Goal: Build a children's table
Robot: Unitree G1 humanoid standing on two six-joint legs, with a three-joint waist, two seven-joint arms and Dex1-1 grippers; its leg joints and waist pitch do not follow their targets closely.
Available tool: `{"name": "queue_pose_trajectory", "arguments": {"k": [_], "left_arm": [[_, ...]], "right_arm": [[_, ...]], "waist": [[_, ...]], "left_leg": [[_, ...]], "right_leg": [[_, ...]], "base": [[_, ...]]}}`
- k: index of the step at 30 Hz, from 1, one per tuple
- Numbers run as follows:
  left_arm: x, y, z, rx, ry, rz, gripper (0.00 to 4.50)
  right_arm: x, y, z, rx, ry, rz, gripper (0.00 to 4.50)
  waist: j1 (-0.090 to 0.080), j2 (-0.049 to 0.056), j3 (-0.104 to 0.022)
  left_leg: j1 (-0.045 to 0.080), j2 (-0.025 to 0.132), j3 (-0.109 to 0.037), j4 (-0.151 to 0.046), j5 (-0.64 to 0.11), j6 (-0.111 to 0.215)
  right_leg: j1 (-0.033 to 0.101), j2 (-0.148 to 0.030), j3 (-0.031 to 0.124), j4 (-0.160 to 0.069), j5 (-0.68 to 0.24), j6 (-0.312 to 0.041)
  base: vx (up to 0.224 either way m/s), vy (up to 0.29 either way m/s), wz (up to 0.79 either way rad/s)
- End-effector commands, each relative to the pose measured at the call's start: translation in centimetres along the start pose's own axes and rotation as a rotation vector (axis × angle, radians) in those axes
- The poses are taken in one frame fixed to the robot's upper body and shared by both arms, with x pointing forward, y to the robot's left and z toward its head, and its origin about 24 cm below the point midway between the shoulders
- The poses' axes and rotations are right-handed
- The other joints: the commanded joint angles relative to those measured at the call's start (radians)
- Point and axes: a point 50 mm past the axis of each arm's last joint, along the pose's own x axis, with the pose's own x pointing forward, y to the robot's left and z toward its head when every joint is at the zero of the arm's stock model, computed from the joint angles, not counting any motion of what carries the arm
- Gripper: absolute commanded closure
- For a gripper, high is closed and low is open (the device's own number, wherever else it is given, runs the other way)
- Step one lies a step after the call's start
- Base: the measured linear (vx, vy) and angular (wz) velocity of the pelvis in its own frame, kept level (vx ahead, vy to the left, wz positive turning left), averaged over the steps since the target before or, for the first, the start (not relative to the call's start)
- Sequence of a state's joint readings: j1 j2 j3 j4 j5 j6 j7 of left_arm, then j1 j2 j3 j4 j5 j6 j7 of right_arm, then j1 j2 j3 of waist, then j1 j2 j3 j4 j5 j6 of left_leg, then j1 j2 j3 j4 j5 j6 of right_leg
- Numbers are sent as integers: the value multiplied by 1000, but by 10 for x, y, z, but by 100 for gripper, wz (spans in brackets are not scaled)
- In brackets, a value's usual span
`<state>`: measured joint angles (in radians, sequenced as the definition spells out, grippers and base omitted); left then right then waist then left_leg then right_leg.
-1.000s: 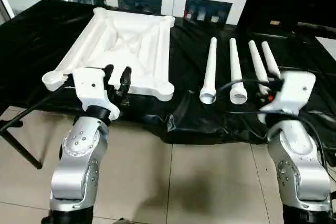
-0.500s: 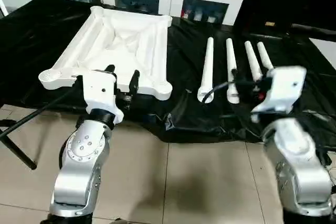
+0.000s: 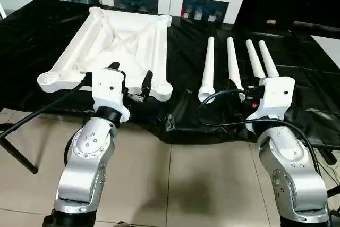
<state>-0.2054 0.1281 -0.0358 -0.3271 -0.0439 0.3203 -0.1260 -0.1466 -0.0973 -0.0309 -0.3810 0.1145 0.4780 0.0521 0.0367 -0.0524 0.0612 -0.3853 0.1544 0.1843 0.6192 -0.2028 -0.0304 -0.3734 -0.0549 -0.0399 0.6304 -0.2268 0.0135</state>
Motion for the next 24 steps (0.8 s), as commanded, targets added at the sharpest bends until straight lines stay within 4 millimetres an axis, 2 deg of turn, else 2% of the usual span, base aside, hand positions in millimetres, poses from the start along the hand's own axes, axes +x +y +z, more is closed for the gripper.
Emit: {"name": "queue_pose_trajectory", "arguments": {"k": [1, 2, 5, 6, 7, 8, 9, 10, 12, 13, 14, 15, 16, 18, 19, 20, 21, 22, 23, 24], "left_arm": [[1, 1, -3, 3, 20, -6, 0], [1, 0, -4, 4, 22, -5, 0], [0, 0, -5, -3, 24, -4, 0], [0, 0, -5, -3, 25, -3, 0], [-1, -1, -5, -5, 24, -1, 0], [-1, -1, -5, -6, 24, -1, 0], [-2, -1, -5, -8, 25, 1, 0], [-2, -1, -5, -8, 26, 1, 0], [-3, -1, -5, -7, 26, 1, 0], [-3, -1, -5, -9, 26, 3, 0], [-3, -1, -5, -10, 27, 4, 0], [-3, 0, -5, -12, 27, 7, 0], [-3, 0, -5, -11, 27, 8, 0], [-3, 0, -5, -8, 27, 8, 0], [-3, 0, -5, -7, 26, 7, 0], [-3, 0, -5, -6, 26, 6, 0], [-2, 0, -5, -6, 26, 5, 0], [-2, 0, -4, -6, 26, 5, 0], [-2, 0, -4, -5, 24, 1, 0], [-1, -1, -3, -4, 23, -3, 0]], "right_arm": [[-3, 0, 3, -8, -9, 0, 119], [-3, 0, 2, -12, -6, -1, 119], [-3, 1, 2, -18, -7, -2, 119], [-3, 1, 2, -19, -7, -2, 119], [-3, 1, 2, -17, -8, 1, 119], [-2, 1, 2, -16, -8, 2, 119], [-2, 1, 2, -17, -9, 6, 119], [-2, 1, 2, -18, -10, 7, 119], [-2, 2, 2, -19, -10, 8, 119], [-2, 2, 2, -20, -8, 9, 119], [-2, 2, 2, -20, -8, 9, 119], [-1, 2, 2, -19, -7, 10, 119], [-1, 2, 1, -18, -5, 9, 119], [0, 2, 0, -6, -3, 5, 119], [1, 2, 0, 4, -3, 5, 119], [1, 2, 0, 5, -3, 5, 119], [1, 2, 0, 5, -3, 4, 119], [1, 2, 0, 6, -3, 4, 119], [1, 2, 0, 4, -5, 1, 119], [0, 1, 1, 1, -9, -2, 119]], "waist": [[2, 17, -56], [2, 13, -56], [3, 11, -55], [3, 9, -54], [4, 13, -52], [0, 11, -47], [-3, 6, -45], [-10, 8, -34], [-13, 7, -26], [-19, 7, -24], [-19, 7, -24], [-20, 11, -26], [-25, 15, -35], [-26, 16, -41], [-30, 17, -53], [-30, 15, -57], [-40, 28, -56], [-46, 22, -48], [-43, 17, -45], [-41, 6, -40]], "left_leg": [[26, 80, -43, -94, -178, -56], [26, 80, -42, -93, -174, -53], [26, 80, -41, -92, -173, -48], [30, 80, -41, -94, -208, -51], [39, 82, -42, -99, -293, -62], [50, 81, -44, -103, -398, -69], [57, 80, -43, -104, -447, -69], [79, 71, -42, -103, -572, -59], [105, 67, -42, -100, -638, -56], [108, 67, -48, -107, -641, -51], [108, 67, -48, -107, -641, -51], [110, 69, -51, -114, -637, -50], [108, 74, -54, -125, -606, -45], [110, 74, -52, -130, -573, -35], [105, 72, -44, -131, -478, -5], [98, 69, -41, -128, -424, 11], [203, 110, -22, -133, -422, -64], [211, 128, -31, -143, -423, -77], [233, 133, -16, -147, -420, -84], [223, 119, 5, -141, -409, -81]], "right_leg": [[26, -87, 56, -70, -8, -153], [27, -87, 56, -70, -4, -154], [26, -88, 57, -71, -20, -154], [28, -88, 56, -73, -61, -150], [29, -90, 54, -81, -166, -139], [27, -86, 50, -93, -297, -126], [26, -82, 47, -100, -356, -122], [24, -75, 35, -130, -542, -104], [23, -73, 21, -150, -645, -89], [43, -74, 11, -163, -669, -70], [43, -74, 11, -163, -669, -70], [53, -75, 8, -163, -643, -71], [69, -74, 5, -154, -548, -94], [74, -72, 8, -145, -471, -121], [88, -70, 12, -129, -317, -174], [98, -70, 13, -124, -262, -187], [20, -36, 13, -78, -191, -209], [8, -31, 2, -54, -170, -199], [-11, -42, 4, -37, -121, -194], [-4, -48, 15, -44, -100, -201]], "base": [[0, 0, 0], [0, 0, 0], [0, 0, 0], [0, 0, 0], [0, 0, 0], [0, 0, 0], [0, 0, 0], [0, 0, 0], [0, 0, 0], [0, 0, 0], [53, 19, -8], [53, 19, -8], [69, 23, -8], [78, 18, -5], [92, 10, 1], [104, 5, 0], [104, 5, 0], [127, -8, -28], [149, -24, -53], [149, -24, -53]]}}
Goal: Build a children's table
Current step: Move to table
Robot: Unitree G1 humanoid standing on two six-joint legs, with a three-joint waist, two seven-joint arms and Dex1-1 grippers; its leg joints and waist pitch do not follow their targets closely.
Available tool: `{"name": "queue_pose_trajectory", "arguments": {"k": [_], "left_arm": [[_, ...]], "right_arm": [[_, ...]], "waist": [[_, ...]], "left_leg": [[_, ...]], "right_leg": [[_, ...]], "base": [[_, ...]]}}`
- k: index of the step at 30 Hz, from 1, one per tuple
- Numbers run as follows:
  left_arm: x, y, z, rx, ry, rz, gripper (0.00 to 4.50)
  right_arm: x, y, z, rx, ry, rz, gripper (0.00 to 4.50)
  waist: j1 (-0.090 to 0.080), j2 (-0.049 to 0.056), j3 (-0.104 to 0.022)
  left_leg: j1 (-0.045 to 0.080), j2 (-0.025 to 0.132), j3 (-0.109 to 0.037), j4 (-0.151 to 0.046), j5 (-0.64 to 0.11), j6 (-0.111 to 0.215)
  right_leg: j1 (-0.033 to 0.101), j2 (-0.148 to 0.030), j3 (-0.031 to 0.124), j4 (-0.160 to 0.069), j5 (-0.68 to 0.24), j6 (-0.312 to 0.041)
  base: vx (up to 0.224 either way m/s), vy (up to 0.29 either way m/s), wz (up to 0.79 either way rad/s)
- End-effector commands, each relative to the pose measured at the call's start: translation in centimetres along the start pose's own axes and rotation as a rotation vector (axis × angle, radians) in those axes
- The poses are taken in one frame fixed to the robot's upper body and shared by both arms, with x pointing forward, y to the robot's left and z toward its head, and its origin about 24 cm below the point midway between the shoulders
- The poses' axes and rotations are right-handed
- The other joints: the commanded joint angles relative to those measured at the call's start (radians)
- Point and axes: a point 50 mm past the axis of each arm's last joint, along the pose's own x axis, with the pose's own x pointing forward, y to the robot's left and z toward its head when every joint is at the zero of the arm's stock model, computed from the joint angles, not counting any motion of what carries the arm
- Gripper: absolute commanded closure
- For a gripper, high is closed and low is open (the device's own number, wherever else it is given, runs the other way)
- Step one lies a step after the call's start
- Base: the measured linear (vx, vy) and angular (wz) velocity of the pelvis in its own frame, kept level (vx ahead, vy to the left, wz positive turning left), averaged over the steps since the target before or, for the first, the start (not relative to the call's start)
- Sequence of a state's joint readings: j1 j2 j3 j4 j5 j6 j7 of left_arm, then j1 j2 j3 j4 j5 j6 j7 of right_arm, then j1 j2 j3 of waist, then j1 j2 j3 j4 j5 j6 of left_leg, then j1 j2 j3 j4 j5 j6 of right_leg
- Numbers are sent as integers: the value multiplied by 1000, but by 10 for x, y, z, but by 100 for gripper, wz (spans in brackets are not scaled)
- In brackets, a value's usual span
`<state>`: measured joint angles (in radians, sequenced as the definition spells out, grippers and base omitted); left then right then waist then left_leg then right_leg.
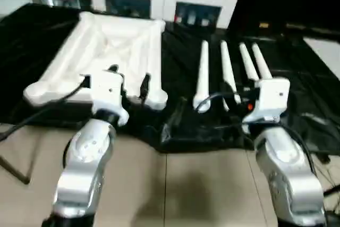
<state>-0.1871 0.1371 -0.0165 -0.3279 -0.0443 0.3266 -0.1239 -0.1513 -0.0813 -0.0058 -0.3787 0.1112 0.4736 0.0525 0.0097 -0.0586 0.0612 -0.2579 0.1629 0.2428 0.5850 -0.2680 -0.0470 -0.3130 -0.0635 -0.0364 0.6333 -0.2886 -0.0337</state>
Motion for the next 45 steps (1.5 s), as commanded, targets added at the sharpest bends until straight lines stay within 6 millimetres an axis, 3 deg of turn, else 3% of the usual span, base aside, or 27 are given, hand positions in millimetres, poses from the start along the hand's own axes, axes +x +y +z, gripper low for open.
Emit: {"name": "queue_pose_trajectory", "arguments": {"k": [1, 2, 4, 6, 7, 8, 12, 13, 14, 16, 18, 21, 22, 24, 27, 28, 29, 30, 31, 34, 36, 37, 39, 40, 42, 43, 45], "left_arm": [[3, -8, 2, -6, -3, -35, 0], [4, -8, 2, -4, -4, -40, 0], [4, -8, 2, -4, -5, -40, 0], [5, -8, 2, -4, -4, -42, 0], [7, -7, 2, -4, -4, -44, 0], [8, -8, 3, -3, -7, -51, 0], [10, -10, 4, -3, -8, -65, 0], [10, -10, 3, -3, -6, -69, 0], [9, -11, 3, -4, -4, -70, 0], [9, -11, 3, -4, -2, -72, 0], [10, -10, 3, -5, -1, -73, 0], [11, -10, 2, -5, 1, -82, 0], [12, -10, 2, -5, 3, -87, 0], [13, -10, 1, -4, 6, -95, 0], [15, -9, 1, -2, 7, -107, 0], [16, -9, 2, -2, 7, -108, 0], [17, -9, 2, -2, 6, -108, 0], [18, -8, 2, -2, 5, -108, 0], [19, -8, 2, -5, 4, -106, 0], [20, -7, 1, -14, 4, -88, 0], [20, -7, 0, -17, 7, -76, 0], [18, -6, -2, -25, 12, -53, 0], [16, -5, -3, -33, 14, -44, 0], [16, -5, -3, -34, 12, -43, 0], [15, -4, -3, -41, 7, -38, 0], [15, -3, -3, -27, 4, -37, 0], [14, -2, -3, -11, 0, -33, 0]], "right_arm": [[-2, -8, 1, -15, -9, -31, 119], [-2, -8, 1, -18, -14, -37, 119], [-2, -8, 1, -17, -15, -40, 119], [-3, -9, 1, -31, -10, -56, 119], [-3, -10, 0, -41, -6, -74, 119], [-4, -13, 0, -80, -2, -107, 119], [-4, -17, -2, -98, 5, -130, 119], [-5, -17, -2, -90, 1, -132, 119], [-5, -17, -1, -82, -3, -126, 119], [-5, -15, 0, -84, -10, -115, 119], [-6, -14, 0, -80, -12, -113, 119], [-6, -12, 0, -70, -21, -112, 119], [-7, -12, 0, -61, -24, -116, 119], [-8, -12, -1, -41, -28, -129, 119], [-10, -15, -1, -32, -27, -159, 119], [-10, -15, -2, -31, -27, -166, 119], [-10, -16, -2, -32, -27, -170, 119], [-10, -16, -2, -35, -28, -172, 119], [-10, -17, -1, -46, -32, -169, 119], [-8, -17, 2, -65, -41, -153, 119], [-7, -17, 2, -70, -44, -144, 119], [-5, -17, 3, -79, -43, -128, 119], [-3, -18, 3, -82, -41, -111, 119], [-3, -18, 3, -82, -40, -109, 119], [-3, -17, 3, -73, -38, -85, 119], [-2, -17, 3, -78, -32, -82, 119], [-2, -16, 1, -74, -18, -72, 119]], "waist": [[31, -8, -59], [56, -10, -76], [70, 4, -88], [54, 71, -84], [-2, 114, -71], [-17, 92, -101], [-6, 61, -63], [-4, 25, -57], [32, -18, -49], [62, 2, -61], [59, 10, -59], [35, 85, -34], [4, 119, -53], [-32, 134, -60], [-47, 100, -57], [-37, 81, -50], [-4, 55, -49], [51, 33, -80], [63, 44, -77], [48, 50, -74], [43, 123, -68], [-7, 136, -42], [-25, 137, -91], [-16, 124, -94], [-2, 80, -100], [21, 53, -97], [45, 42, -106]], "left_leg": [[-65, -9, -30, -27, -235, 42], [-145, -8, -82, 86, -117, 98], [-236, 4, -132, 113, 40, 105], [-148, 26, -136, -19, 210, 117], [-30, 99, -246, -58, 197, 283], [63, 158, -313, -28, 226, 436], [-19, 103, -205, -80, 7, 410], [-36, 50, -151, -67, -154, 337], [-82, -42, -98, 22, -270, 224], [-134, -41, -141, 143, -66, 129], [-166, -27, -162, 132, -11, 81], [-102, 19, -150, -37, -64, 86], [-30, 69, -203, -69, -233, 82], [56, 111, -274, -105, -407, 162], [86, 123, -216, -88, -249, 228], [66, 88, -131, -87, -284, 138], [2, -29, -53, -12, -313, 60], [-107, -57, -107, 132, -158, 76], [-188, -42, -155, 176, -12, 111], [-193, -49, -152, 112, 175, 85], [-136, -6, -153, -14, 236, 141], [-91, 93, -239, -81, -113, 168], [-13, 139, -306, -58, -70, 331], [-20, 130, -293, -15, 308, 444], [-74, 74, -248, 27, 701, 412], [-153, -11, -175, 46, 566, 284], [-179, -13, -152, 28, 148, 174]], "right_leg": [[96, -77, 91, -107, 24, -143], [173, -184, 175, -143, 18, -223], [198, -150, 142, -103, 268, -235], [123, -28, 4, -83, 196, -158], [-8, 47, -60, 39, -24, -38], [-98, 10, -38, 105, -166, 39], [-113, -11, -15, 100, 49, 90], [-86, -35, 15, -4, 121, 33], [-19, -93, 104, -124, -299, 62], [64, -183, 173, -156, -682, -37], [85, -159, 150, -141, -569, -137], [29, -34, 18, -123, -427, -182], [-14, 9, -10, -56, -312, -150], [-71, -4, -24, 37, -36, -67], [-114, -41, -9, 39, 51, -28], [-87, -49, 3, -7, 66, -70], [5, -51, 106, -86, -98, -201], [151, -150, 234, -127, -260, -319], [162, -181, 216, -109, -40, -329], [107, -85, 93, -104, 138, -297], [66, -23, 14, -119, -78, -198], [4, 29, -19, -28, -185, -99], [-60, 2, 2, 71, -56, -27], [-88, -24, 21, 64, 77, 33], [-74, -74, 64, -6, 333, 82], [-32, -106, 79, -26, 573, 57], [12, -134, 77, -23, 784, 100]], "base": [[118, -30, -27], [129, -14, -9], [145, -1, -13], [0, 0, 0], [0, 0, 0], [149, 35, -5], [106, 17, -2], [86, -59, -3], [78, -86, 5], [74, -76, 3], [86, -22, -9], [89, 60, 3], [132, 101, 7], [153, 96, 10], [144, 46, -2], [146, -19, -37], [151, -41, -55], [256, -43, -66], [183, -23, -37], [129, -19, -13], [162, 35, 4], [142, 76, -5], [133, 36, -6], [133, 7, 12], [68, 6, 5], [0, 0, 0], [0, 0, 0]]}}
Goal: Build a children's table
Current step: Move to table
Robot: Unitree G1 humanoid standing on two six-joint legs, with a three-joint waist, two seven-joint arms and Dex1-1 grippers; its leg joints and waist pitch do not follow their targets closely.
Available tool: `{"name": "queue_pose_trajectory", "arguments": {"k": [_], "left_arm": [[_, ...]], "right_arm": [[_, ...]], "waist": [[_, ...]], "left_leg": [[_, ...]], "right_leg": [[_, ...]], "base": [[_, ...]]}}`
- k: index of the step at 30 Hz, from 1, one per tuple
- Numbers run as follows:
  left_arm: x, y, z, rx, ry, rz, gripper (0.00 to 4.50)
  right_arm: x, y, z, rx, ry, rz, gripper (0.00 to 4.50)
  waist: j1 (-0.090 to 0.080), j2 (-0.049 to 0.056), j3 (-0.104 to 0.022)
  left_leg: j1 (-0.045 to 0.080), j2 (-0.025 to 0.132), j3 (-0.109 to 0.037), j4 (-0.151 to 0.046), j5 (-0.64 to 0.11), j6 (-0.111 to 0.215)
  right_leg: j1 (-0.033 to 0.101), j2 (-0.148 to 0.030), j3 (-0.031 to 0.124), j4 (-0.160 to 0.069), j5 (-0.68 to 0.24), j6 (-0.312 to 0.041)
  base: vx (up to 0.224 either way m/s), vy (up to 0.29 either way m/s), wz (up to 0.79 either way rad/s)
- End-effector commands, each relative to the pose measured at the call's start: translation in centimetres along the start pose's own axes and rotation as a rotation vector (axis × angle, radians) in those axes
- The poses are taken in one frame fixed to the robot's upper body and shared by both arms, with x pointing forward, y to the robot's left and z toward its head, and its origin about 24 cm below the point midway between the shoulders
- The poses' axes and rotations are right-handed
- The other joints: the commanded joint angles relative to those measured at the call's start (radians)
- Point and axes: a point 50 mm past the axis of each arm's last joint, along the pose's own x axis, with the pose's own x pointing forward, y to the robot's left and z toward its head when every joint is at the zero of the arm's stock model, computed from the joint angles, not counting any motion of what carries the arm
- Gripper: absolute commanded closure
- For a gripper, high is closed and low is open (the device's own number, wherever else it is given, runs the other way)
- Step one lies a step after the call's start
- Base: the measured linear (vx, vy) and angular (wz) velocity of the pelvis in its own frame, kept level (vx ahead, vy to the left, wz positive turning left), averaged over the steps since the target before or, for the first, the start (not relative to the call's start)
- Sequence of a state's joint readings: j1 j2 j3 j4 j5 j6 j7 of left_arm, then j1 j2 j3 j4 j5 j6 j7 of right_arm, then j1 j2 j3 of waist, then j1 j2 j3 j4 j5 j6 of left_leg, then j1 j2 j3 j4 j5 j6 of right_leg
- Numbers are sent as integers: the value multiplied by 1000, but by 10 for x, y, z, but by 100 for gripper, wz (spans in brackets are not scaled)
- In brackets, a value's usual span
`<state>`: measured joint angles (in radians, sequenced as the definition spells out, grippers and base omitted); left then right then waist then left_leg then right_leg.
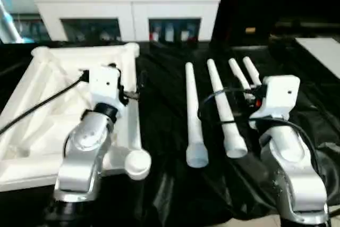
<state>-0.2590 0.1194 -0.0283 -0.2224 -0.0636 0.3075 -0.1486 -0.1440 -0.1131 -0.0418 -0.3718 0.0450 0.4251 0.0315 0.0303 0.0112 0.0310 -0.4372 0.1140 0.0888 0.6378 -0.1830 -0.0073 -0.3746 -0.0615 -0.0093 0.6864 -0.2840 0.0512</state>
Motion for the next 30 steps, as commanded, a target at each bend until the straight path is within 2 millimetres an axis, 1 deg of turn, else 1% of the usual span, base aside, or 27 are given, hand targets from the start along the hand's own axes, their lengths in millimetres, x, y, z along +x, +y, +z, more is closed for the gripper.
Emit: {"name": "queue_pose_trajectory", "arguments": {"k": [1, 3, 5, 6, 7, 8, 9, 10, 11, 12, 13, 14, 15, 16, 17, 18, 19, 20, 21, 22, 23, 24, 25, 26, 27, 28, 30], "left_arm": [[-2, 6, 2, 29, -10, 21, 0], [-5, 9, 0, 39, -3, 33, 0], [-9, 11, -3, 50, 8, 41, 0], [-11, 12, -4, 53, 13, 43, 0], [-12, 13, -5, 55, 16, 46, 0], [-14, 14, -6, 55, 21, 50, 0], [-15, 15, -6, 57, 24, 53, 0], [-16, 16, -7, 61, 26, 55, 0], [-17, 16, -8, 66, 28, 57, 0], [-18, 16, -8, 71, 30, 60, 0], [-19, 16, -8, 72, 29, 63, 0], [-19, 16, -8, 72, 29, 67, 0], [-19, 16, -8, 72, 27, 67, 0], [-18, 15, -7, 71, 23, 67, 0], [-18, 14, -7, 70, 22, 67, 0], [-18, 14, -7, 70, 21, 66, 0], [-17, 13, -7, 68, 21, 60, 0], [-16, 13, -4, 151, 2, 74, 0], [-16, 13, -4, 168, 1, 88, 0], [-16, 14, -5, 159, 6, 95, 0], [-14, 13, -5, 133, 8, 97, 0], [-14, 13, -5, 116, 9, 99, 0], [-13, 12, -5, 105, 5, 94, 0], [-11, 9, -4, 115, 1, 81, 0], [-11, 9, -4, 116, 1, 81, 0], [-10, 6, -5, 114, 3, 68, 0], [-9, 5, -5, 112, 4, 66, 0]], "right_arm": [[0, 2, -3, 17, 20, 22, 119], [0, 5, -6, 29, 36, 48, 119], [1, 9, -8, 35, 46, 77, 119], [1, 10, -8, 36, 48, 86, 119], [1, 12, -8, 31, 48, 105, 119], [1, 15, -9, 17, 52, 126, 119], [1, 17, -9, 6, 56, 142, 119], [1, 19, -11, 0, 62, 157, 119], [1, 20, -11, -6, 65, 165, 119], [1, 22, -12, -9, 66, 176, 119], [2, 23, -12, -13, 62, 187, 119], [2, 23, -13, -19, 63, 189, 119], [3, 23, -13, -20, 64, 189, 119], [3, 22, -13, -17, 64, 188, 119], [3, 22, -13, -16, 64, 187, 119], [4, 22, -13, -16, 64, 187, 119], [4, 21, -14, -19, 65, 182, 119], [5, 20, -15, -19, 66, 176, 119], [5, 20, -15, -20, 66, 172, 119], [5, 19, -15, -21, 66, 171, 119], [5, 19, -15, -23, 65, 167, 119], [5, 18, -15, -24, 64, 165, 119], [6, 17, -15, -24, 63, 162, 119], [6, 16, -15, -27, 59, 154, 119], [6, 16, -15, -27, 59, 154, 119], [5, 15, -15, -35, 60, 147, 119], [5, 14, -16, -38, 60, 146, 119]], "waist": [[28, -25, -73], [42, -30, -48], [53, -24, -42], [50, -9, -30], [38, -6, -33], [-19, 30, -31], [-29, 40, -48], [-18, 35, -44], [-21, 18, -37], [-18, 9, -27], [-13, -16, -28], [-3, -73, -41], [39, -86, -44], [8, -68, -41], [4, -68, -18], [5, -81, -15], [11, -78, -12], [12, -71, -16], [3, -23, -32], [-50, -1, -36], [-50, 27, -24], [-46, 34, -23], [-45, 45, -24], [-48, 43, -30], [-44, 39, -35], [-34, 35, -43], [-26, 30, -52]], "left_leg": [[-1, 40, 1, -20, -4, 137], [2, 71, -10, 15, -149, 143], [-12, 99, -34, 35, -164, 138], [19, 104, -36, -10, -205, 139], [38, 100, -29, -48, -233, 157], [110, 62, -28, -135, -314, 200], [134, 49, -30, -144, -300, 221], [117, 51, -15, -162, -265, 210], [109, 67, -9, -171, -225, 200], [89, 71, 7, -194, -281, 161], [75, 71, 27, -234, -444, 50], [62, 68, 52, -211, -524, -114], [26, -22, -25, 191, -335, -109], [-34, -4, -80, 251, -306, -98], [-68, 3, -109, 272, -225, -167], [-15, 1, -90, 229, -224, -192], [20, 10, -75, 176, -208, -173], [47, 44, -55, 36, -202, -70], [89, 52, -64, -26, -219, -36], [132, 127, -90, -119, -531, -19], [96, 126, -117, -153, -652, -118], [99, 131, -121, -151, -669, -175], [111, 154, -142, -154, -655, -288], [126, 208, -169, -169, -537, -304], [131, 226, -178, -169, -447, -278], [129, 228, -161, -157, -309, -216], [120, 211, -145, -161, -223, -145]], "right_leg": [[75, -150, 56, -89, 722, 7], [66, -218, 100, -160, 277, -74], [80, -262, 121, -190, -45, -153], [70, -220, 89, -202, -245, -186], [68, -167, 61, -185, -278, -193], [-3, 13, -53, -49, -255, -138], [-24, 43, -88, 49, -206, -93], [-41, 42, -110, 102, -142, -5], [-46, 27, -124, 99, -88, 18], [-28, 25, -134, 102, -72, 9], [2, 8, -132, 77, -58, -26], [9, -93, -59, -3, -143, -80], [-44, -365, 158, -230, -344, -67], [4, -391, 165, -215, -389, -77], [45, -339, 53, -193, -444, -118], [54, -271, -6, -195, -482, -210], [55, -243, -35, -201, -494, -245], [67, -177, -55, -191, -456, -283], [57, -116, -87, -153, -415, -279], [-14, -7, -101, -32, -227, -189], [9, -3, -92, -9, 37, -159], [9, -2, -89, -29, 114, -149], [4, -3, -85, -30, 145, -125], [-12, -5, -81, -3, 61, -93], [-24, -5, -78, 15, 15, -78], [-39, -2, -73, 38, -40, -55], [-41, 3, -72, 48, -71, -50]], "base": [[0, 0, 0], [0, 0, 0], [-47, 153, -1], [-42, 192, -5], [-35, 242, -5], [-53, 268, -1], [-53, 268, -1], [-68, 262, 5], [-75, 235, 2], [-75, 235, 2], [-95, 199, -9], [-113, 157, 1], [-113, 157, 1], [-84, 190, -6], [-62, 270, -40], [-62, 270, -40], [-80, 319, -38], [-83, 353, -7], [-83, 353, -7], [-144, 303, 22], [-137, 271, 17], [-137, 271, 17], [-52, 268, 2], [-30, 187, 1], [-30, 187, 1], [-31, 121, 2], [-44, 70, 1]]}}
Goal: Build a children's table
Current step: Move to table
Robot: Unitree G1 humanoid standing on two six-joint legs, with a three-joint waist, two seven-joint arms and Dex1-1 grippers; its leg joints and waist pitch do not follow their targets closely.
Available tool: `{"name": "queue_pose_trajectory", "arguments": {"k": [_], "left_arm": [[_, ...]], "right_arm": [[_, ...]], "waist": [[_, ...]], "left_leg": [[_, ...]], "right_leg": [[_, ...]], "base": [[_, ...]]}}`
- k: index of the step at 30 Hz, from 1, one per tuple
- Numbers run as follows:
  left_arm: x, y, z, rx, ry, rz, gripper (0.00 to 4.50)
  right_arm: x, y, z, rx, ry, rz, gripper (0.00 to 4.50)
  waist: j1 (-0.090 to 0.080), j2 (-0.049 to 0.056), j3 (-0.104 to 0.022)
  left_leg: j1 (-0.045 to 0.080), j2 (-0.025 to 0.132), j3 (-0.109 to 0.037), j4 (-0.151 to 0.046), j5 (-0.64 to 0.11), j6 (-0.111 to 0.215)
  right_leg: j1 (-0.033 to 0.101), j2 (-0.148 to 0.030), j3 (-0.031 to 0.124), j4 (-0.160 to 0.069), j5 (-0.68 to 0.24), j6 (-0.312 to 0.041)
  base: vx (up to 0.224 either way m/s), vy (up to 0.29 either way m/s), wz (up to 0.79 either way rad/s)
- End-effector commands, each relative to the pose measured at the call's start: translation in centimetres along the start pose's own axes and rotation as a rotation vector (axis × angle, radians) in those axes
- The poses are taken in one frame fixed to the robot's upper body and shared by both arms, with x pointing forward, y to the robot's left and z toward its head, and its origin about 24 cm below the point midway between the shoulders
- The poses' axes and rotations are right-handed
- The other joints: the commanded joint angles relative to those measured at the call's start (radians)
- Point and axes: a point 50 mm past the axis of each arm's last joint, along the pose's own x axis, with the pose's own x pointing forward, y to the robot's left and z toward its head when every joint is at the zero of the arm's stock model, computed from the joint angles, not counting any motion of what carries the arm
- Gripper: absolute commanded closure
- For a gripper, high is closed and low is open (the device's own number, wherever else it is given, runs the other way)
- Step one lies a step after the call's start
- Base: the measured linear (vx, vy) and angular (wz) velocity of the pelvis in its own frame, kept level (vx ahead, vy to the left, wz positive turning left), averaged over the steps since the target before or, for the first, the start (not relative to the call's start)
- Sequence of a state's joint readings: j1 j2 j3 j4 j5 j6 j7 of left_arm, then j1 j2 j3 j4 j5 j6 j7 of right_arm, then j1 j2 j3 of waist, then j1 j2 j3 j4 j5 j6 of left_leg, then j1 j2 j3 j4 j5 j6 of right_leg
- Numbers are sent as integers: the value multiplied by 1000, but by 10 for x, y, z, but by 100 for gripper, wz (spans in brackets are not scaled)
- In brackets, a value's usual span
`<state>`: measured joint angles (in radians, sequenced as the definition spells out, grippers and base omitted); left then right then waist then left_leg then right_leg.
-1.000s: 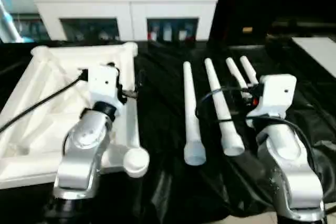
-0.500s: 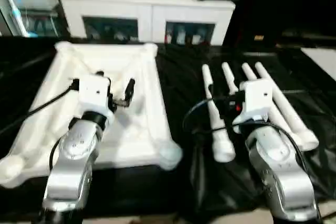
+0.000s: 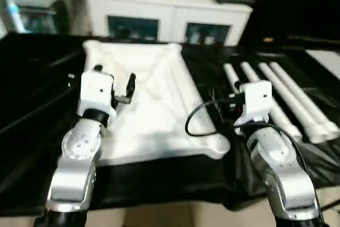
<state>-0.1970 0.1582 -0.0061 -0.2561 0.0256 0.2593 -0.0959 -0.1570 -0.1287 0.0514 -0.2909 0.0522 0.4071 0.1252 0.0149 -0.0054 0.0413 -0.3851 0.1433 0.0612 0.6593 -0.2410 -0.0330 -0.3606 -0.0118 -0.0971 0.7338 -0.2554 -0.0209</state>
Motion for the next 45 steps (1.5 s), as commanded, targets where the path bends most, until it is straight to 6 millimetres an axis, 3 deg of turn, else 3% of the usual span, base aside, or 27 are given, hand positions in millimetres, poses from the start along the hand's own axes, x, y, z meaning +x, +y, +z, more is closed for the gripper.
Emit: {"name": "queue_pose_trajectory", "arguments": {"k": [1, 3, 5, 6, 7, 8, 9, 11, 13, 14, 15, 16, 18, 19, 20, 22, 23, 25, 27, 28, 29, 31, 33, 36, 37, 40, 45], "left_arm": [[4, -14, -1, -11, 5, -51, 0], [5, -15, 0, -9, 3, -52, 0], [6, -15, 0, -10, 4, -49, 0], [6, -15, 0, -10, 4, -49, 0], [7, -15, 0, -10, 4, -50, 0], [7, -15, 0, -12, 3, -50, 0], [7, -16, 0, -13, 3, -51, 0], [8, -16, 0, -15, 3, -50, 0], [9, -16, 0, -21, 10, -39, 0], [9, -16, 0, -42, 12, -33, 0], [10, -15, -1, -44, 20, -21, 0], [10, -13, -2, -41, 25, -15, 0], [10, -11, -4, -28, 39, -19, 0], [10, -11, -5, -23, 40, -21, 0], [10, -11, -5, -20, 40, -23, 0], [9, -11, -5, -8, 39, -31, 0], [8, -12, -5, -6, 32, -45, 0], [7, -13, -5, -6, 30, -62, 0], [6, -14, -6, 0, 33, -70, 0], [6, -14, -5, 8, 33, -73, 0], [6, -14, -5, 9, 31, -75, 0], [6, -15, -5, 7, 31, -77, 0], [6, -15, -5, 2, 30, -79, 0], [6, -17, -5, 0, 30, -85, 0], [6, -17, -5, -1, 30, -86, 0], [6, -17, -6, -8, 32, -90, 0], [7, -18, -5, -13, 30, -91, 0]], "right_arm": [[-1, -11, -1, -26, 7, -47, 119], [-1, -12, -1, -28, 6, -50, 119], [-1, -13, -1, -40, 4, -54, 119], [-2, -13, -1, -43, 4, -54, 119], [-2, -13, -1, -45, 6, -55, 119], [-2, -13, -1, -49, 7, -56, 119], [-2, -13, -2, -54, 9, -57, 119], [-2, -13, -2, -56, 10, -58, 119], [-3, -14, -3, -57, 11, -62, 119], [-3, -14, -3, -56, 12, -64, 119], [-2, -15, -3, -53, 12, -72, 119], [-2, -16, -3, -49, 13, -76, 119], [-2, -17, -2, -48, 13, -77, 119], [-2, -17, -2, -51, 11, -77, 119], [-2, -17, -2, -53, 11, -77, 119], [-3, -17, -2, -62, 10, -73, 119], [-3, -17, -2, -83, 11, -64, 119], [-4, -17, -3, -74, 16, -54, 119], [-5, -17, -4, -77, 19, -57, 119], [-5, -18, -4, -67, 21, -70, 119], [-4, -20, -4, -49, 21, -83, 119], [-4, -21, -4, -42, 22, -90, 119], [-4, -22, -4, -44, 24, -95, 119], [-5, -23, -4, -52, 24, -95, 119], [-5, -23, -4, -52, 24, -95, 119], [-4, -25, -3, -52, 25, -104, 119], [-4, -23, -2, -107, 20, -78, 119]], "waist": [[-11, 45, -70], [-13, 32, -70], [-17, -6, -65], [-18, -21, -63], [-4, -57, -59], [35, -84, -73], [34, -85, -57], [30, -73, -60], [32, -13, -73], [12, 40, -93], [1, 21, -90], [11, 22, -86], [18, 11, -75], [27, -27, -82], [41, -31, -73], [57, -72, -76], [60, -60, -69], [59, -32, -55], [33, -15, -40], [12, 5, -33], [2, -13, -20], [-2, 1, -3], [-9, 17, 4], [-24, 12, -8], [-23, 6, -26], [-23, 3, -41], [-37, 14, -69]], "left_leg": [[77, 162, -121, -174, -77, -19], [75, 161, -115, -176, -39, 73], [50, 129, -91, -185, -119, 247], [32, 108, -75, -184, -167, 267], [-20, -22, 11, -64, -220, 237], [-37, -65, 90, 147, -220, 175], [-77, -52, 82, 165, -190, 123], [-56, -43, 78, 148, -233, 86], [-22, 9, 50, 29, -155, 122], [95, 277, -115, -107, 122, 229], [96, 326, -118, -100, 369, 264], [92, 227, -80, -63, 597, 351], [58, 157, -24, -58, 666, 462], [30, 46, 36, -6, 532, 422], [-36, 3, 42, -2, 350, 286], [-18, 20, 56, -34, 88, 117], [-20, 19, 60, -66, 21, 54], [-50, 8, 11, -102, -47, 87], [-38, 13, -16, -117, -252, 49], [54, 46, 10, -106, -389, -24], [64, 45, 17, -106, -457, -41], [112, 62, 26, -122, -659, -78], [105, 84, 18, -162, -775, -85], [84, 62, 31, -162, -681, -75], [54, 49, 49, -155, -489, -41], [39, 49, 64, -156, -275, 8], [82, 36, 59, -130, 53, 171]], "right_leg": [[-66, -50, 26, -6, -88, 18], [-67, -60, 37, -19, -61, -2], [-37, -80, 66, -76, -7, -162], [-20, -88, 73, -101, 3, -236], [8, -123, 93, -213, -19, -457], [37, -160, 107, -253, -116, -528], [48, -167, 114, -232, -52, -507], [54, -169, 111, -239, -41, -443], [69, -126, 77, -264, -67, -266], [-26, -59, -17, -111, -79, -26], [-123, -78, 4, 41, -202, 99], [-163, -81, 35, 80, -124, 94], [-133, -82, 65, 25, 1, 65], [-75, -99, 109, -106, 171, 62], [-18, -183, 138, -128, 203, 77], [-6, -151, 136, -148, 151, 102], [9, -137, 122, -156, 111, 126], [39, -166, 43, -177, 40, 136], [60, -177, -6, -219, -368, 51], [5, -149, 10, -252, -575, 1], [0, -139, -2, -258, -627, -24], [-9, -103, -29, -271, -666, -23], [25, -88, -25, -239, -543, -26], [60, -112, 1, -251, -532, -36], [95, -127, 22, -260, -529, -57], [113, -117, 30, -251, -399, -93], [103, -78, 17, -192, 5, -197]], "base": [[0, 0, 0], [-37, -82, -4], [-37, -200, 1], [-37, -240, 1], [-26, -273, 1], [-22, -259, 1], [-22, -259, 1], [-30, -223, 2], [-39, -193, 9], [-47, -175, 18], [-47, -175, 18], [-37, -148, 4], [-45, -131, -1], [-51, -162, -2], [-100, -208, -7], [-108, -214, -4], [-72, -170, -6], [-69, -146, 2], [-68, -78, 45], [-63, -41, 59], [-39, -40, 37], [-19, -20, 18], [0, 0, 0], [0, 0, 0], [67, 36, -11], [78, 29, -7], [142, 21, 0]]}}
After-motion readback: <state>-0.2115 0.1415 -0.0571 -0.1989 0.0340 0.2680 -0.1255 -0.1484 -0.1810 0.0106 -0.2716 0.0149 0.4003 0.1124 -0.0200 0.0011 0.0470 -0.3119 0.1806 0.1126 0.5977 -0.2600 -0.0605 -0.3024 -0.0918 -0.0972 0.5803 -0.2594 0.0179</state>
